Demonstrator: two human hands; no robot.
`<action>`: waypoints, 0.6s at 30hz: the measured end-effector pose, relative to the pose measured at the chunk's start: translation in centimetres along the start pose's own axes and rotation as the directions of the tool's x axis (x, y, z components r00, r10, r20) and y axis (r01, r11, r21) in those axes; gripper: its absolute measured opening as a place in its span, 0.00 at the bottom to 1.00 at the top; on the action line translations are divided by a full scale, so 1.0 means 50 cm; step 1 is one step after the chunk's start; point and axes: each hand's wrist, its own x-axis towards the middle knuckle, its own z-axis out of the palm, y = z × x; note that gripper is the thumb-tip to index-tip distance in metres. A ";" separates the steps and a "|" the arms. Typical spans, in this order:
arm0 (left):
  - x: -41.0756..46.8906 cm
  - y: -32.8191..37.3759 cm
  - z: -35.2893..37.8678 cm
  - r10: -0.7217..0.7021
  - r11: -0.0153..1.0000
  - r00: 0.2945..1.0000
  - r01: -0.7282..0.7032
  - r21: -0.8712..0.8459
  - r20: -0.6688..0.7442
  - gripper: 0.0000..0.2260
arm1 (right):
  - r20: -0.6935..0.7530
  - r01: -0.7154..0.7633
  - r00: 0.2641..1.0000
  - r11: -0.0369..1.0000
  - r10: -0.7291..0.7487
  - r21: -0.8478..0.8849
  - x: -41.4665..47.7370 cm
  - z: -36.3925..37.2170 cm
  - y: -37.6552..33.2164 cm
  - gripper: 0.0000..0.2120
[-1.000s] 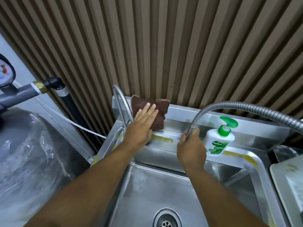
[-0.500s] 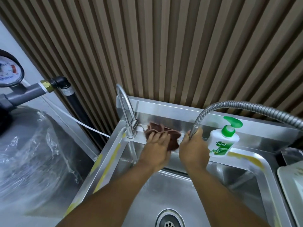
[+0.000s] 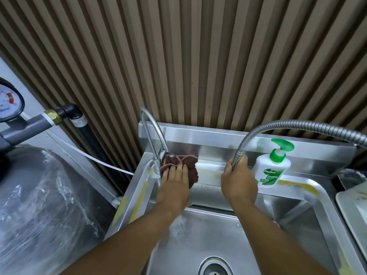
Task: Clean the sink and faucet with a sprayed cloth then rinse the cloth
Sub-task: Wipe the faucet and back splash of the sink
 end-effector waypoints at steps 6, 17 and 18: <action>0.031 0.078 -0.006 -0.163 0.983 0.987 0.163 -0.080 0.000 0.45 | -0.024 0.001 1.000 1.000 -0.001 -0.014 -0.003 0.004 0.000 0.06; 0.045 0.143 0.032 0.098 0.971 0.932 -0.166 -0.172 -0.348 0.31 | -0.013 -0.008 1.000 1.000 0.008 -0.021 0.004 0.002 0.001 0.07; 0.045 0.139 0.035 0.110 0.974 0.930 -0.172 -0.150 -0.350 0.32 | -0.014 -0.010 1.000 1.000 0.009 -0.024 0.004 0.002 0.002 0.07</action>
